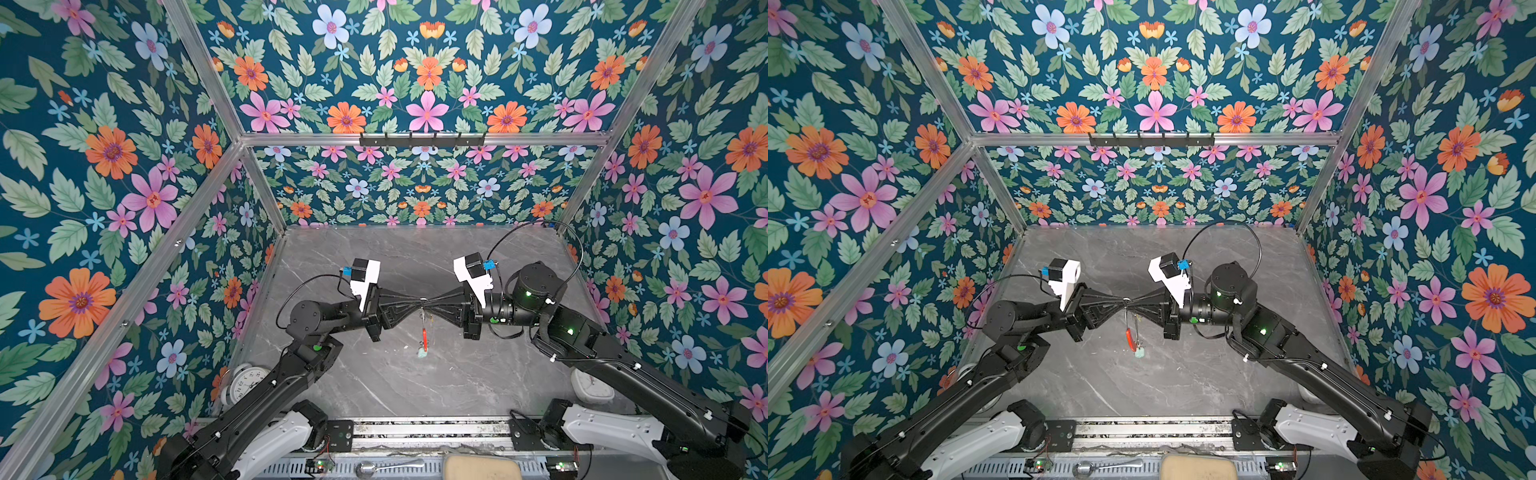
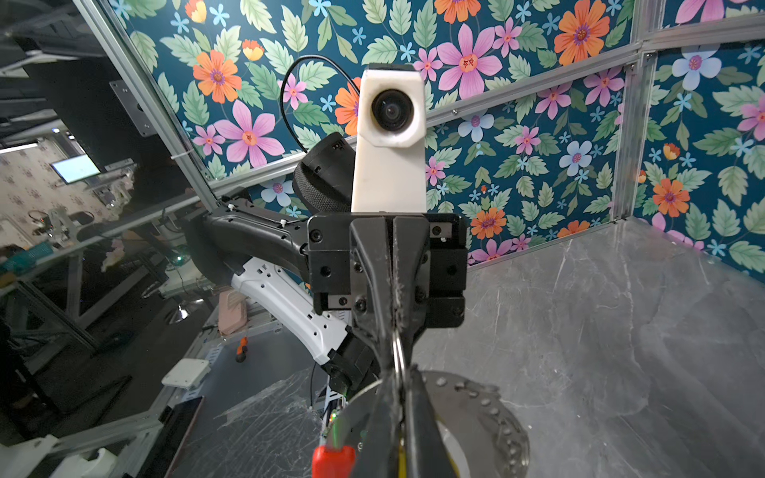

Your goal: Remove the keys from the keyring

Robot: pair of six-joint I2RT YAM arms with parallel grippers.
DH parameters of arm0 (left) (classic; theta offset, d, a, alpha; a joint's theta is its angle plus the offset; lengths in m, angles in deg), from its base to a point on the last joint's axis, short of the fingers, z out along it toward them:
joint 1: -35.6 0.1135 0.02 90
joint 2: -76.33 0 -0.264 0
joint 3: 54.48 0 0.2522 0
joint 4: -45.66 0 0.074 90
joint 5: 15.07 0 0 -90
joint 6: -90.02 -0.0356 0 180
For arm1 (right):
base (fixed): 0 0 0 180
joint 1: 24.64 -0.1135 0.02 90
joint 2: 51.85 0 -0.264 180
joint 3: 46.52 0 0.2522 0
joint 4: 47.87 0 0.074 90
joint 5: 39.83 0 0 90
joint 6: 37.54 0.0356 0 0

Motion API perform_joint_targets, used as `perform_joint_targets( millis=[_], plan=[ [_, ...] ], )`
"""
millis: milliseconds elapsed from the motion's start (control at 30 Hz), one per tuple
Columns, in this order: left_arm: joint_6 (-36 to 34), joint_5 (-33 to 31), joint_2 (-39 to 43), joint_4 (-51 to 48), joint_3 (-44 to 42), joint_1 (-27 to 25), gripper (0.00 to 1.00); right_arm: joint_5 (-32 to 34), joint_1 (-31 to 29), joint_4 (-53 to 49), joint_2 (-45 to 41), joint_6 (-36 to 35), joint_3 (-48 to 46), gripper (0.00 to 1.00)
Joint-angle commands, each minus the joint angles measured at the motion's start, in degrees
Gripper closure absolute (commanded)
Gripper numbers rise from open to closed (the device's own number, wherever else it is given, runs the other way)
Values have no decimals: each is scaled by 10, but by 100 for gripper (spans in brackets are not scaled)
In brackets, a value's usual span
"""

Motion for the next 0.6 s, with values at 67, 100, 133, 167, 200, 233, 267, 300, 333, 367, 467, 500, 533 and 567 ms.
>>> perform_joint_targets(
  millis=[67,100,133,167,200,233,267,300,333,367,467,500,533,567],
  plan=[
    [4,1,0,22,0,-1,100,6,-1,-2,-1,-5,9,100],
    [4,1,2,17,1,-1,100,14,-1,-16,-3,-7,13,100],
    [2,0,3,4,3,-1,98,20,-1,-34,-4,-11,19,100],
    [-8,-2,5,-13,7,-1,91,27,-1,-52,-5,-15,24,100],
    [-19,-5,8,-37,11,-1,82,33,-1,-74,-5,-20,31,100],
    [-36,-7,10,-70,19,-1,74,39,-1,-99,-6,-26,39,100],
    [-55,-10,12,-106,29,-1,68,46,-1,-120,-6,-32,46,100],
    [-80,-17,15,-156,42,-1,62,53,-1,-144,-6,-38,54,100],
    [-108,-29,14,-214,60,-1,57,58,-1,-170,-6,-46,64,100],
    [-130,-38,12,-267,76,-1,54,64,-1,-193,-5,-54,71,100],
    [-186,-54,3,-395,128,-1,44,81,-1,-261,0,-75,94,100],
    [-198,-55,0,-422,141,-1,37,86,0,-282,3,-82,103,100],
    [-208,-49,-4,-442,151,-1,34,90,0,-309,7,-92,115,100],
    [-218,-42,-8,-459,160,-1,32,93,1,-328,14,-99,127,100]
  ],
)
